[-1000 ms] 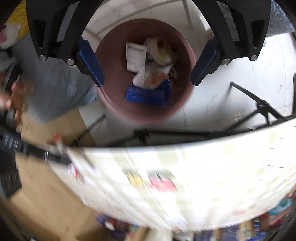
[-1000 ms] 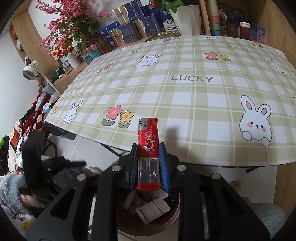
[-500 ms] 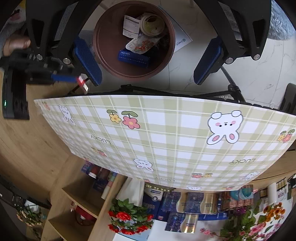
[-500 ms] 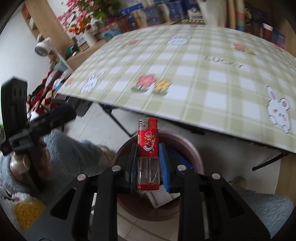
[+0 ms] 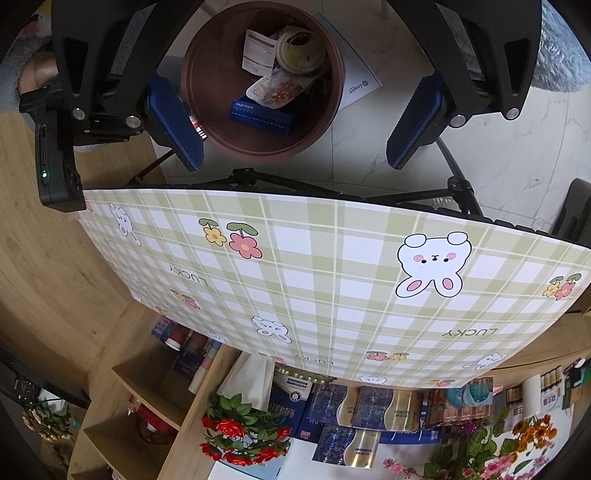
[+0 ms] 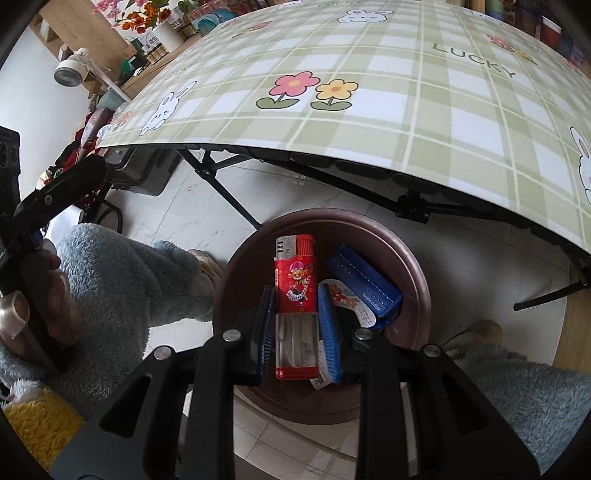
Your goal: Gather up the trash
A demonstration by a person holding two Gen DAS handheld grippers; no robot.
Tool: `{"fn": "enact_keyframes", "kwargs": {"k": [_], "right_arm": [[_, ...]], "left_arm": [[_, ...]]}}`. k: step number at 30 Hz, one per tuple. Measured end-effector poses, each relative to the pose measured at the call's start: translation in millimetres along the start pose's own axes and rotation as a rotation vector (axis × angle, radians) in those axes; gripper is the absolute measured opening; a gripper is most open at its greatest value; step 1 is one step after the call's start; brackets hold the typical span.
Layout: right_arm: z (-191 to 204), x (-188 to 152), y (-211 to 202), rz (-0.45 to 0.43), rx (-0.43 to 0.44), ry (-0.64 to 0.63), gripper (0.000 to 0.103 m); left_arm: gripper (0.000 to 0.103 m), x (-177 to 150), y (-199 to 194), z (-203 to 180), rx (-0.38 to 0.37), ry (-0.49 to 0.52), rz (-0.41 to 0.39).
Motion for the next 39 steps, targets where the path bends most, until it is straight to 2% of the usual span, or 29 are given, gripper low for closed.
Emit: {"fn": "enact_keyframes", "kwargs": {"k": [2, 8, 12, 15, 21, 29, 39], "right_arm": [[-1.5, 2.1, -1.8, -0.012, -0.004, 0.007, 0.035], [-9.1, 6.7, -15.2, -0.063, -0.027, 0.029, 0.070], [-11.5, 14.4, -28.5, -0.110, -0.061, 0.028, 0.095], [-10.6, 23.6, -44.3, -0.156, -0.099, 0.012, 0.097], [-8.8, 42.9, -82.5, -0.258, -0.167, -0.022, 0.097], [-9.4, 68.8, -156.0, -0.418, -0.222, -0.018, 0.097], [-9.2, 85.9, -235.5, -0.569, -0.267, -0.004, 0.097]], "left_arm": [[0.097, -0.5, 2.1, 0.4, 0.001, -0.001, 0.007], [0.097, 0.5, 3.0, -2.1, 0.006, 0.012, 0.002], [0.097, 0.7, 2.6, -1.7, 0.043, 0.020, 0.005], [0.097, 1.4, 1.9, -3.4, 0.052, 0.030, 0.006], [0.097, 14.1, -12.0, -5.8, 0.125, 0.073, -0.030], [0.097, 57.8, -56.9, -21.9, 0.204, 0.153, -0.153], [0.097, 112.6, -120.2, -61.2, 0.208, 0.229, -0.288]]}}
Point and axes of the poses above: each gripper's, at about its wrist camera, not at the fingertips, and y roughly the way its jaws point, z to its left, x to its top, the point moved 9 cm from there along y, roughly the way its jaws point, and after that the axes turned 7 degrees about z, right-handed, at the moved point
